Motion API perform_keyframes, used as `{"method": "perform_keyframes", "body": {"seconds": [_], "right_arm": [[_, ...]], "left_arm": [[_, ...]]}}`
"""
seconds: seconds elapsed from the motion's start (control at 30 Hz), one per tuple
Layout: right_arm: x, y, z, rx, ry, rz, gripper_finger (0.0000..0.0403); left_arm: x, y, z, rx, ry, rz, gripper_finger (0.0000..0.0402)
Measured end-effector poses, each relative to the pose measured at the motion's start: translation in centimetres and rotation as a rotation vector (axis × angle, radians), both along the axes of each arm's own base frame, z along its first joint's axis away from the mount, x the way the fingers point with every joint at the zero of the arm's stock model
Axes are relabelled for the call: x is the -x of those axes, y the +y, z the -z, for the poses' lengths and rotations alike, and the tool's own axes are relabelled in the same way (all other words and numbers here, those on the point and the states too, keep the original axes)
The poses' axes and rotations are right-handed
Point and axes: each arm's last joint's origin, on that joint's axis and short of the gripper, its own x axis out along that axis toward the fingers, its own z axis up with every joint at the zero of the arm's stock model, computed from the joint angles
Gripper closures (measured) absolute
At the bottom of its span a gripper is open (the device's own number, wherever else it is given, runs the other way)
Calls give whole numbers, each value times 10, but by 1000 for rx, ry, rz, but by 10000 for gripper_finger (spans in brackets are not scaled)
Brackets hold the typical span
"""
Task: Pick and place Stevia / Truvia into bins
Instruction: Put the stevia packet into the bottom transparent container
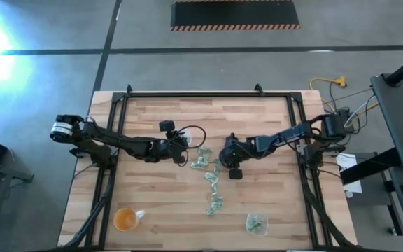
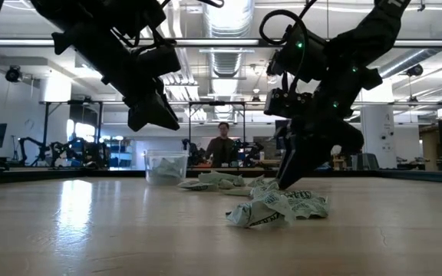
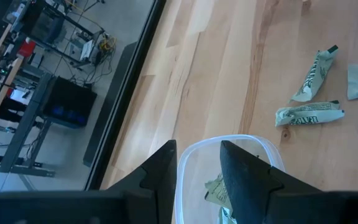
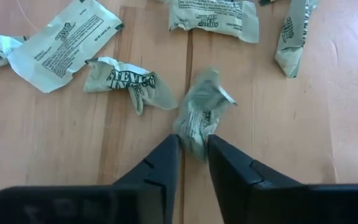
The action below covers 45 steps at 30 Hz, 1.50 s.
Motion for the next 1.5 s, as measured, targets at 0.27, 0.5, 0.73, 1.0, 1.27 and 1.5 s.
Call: {"method": "perform_keyframes", "body": {"seconds": [0.27,0.5,0.73,1.0,1.27,1.5], "right_arm": [[0,0,0,10,-1,-10,389],[3,1,-5,18,8,-26,393],[12,15,-29,15,-29,-71,393],[34,51,-64,-21,-64,-165,394],[68,97,-92,-91,-97,-289,393],[97,137,-105,-168,-110,-410,391]], "left_arm": [[0,0,0,0,0,0,294],[0,0,0,0,0,0,294],[0,0,0,0,1,0,295],[0,0,0,1,0,0,295],[0,0,0,2,-1,0,295],[0,0,0,2,-3,1,295]]}}
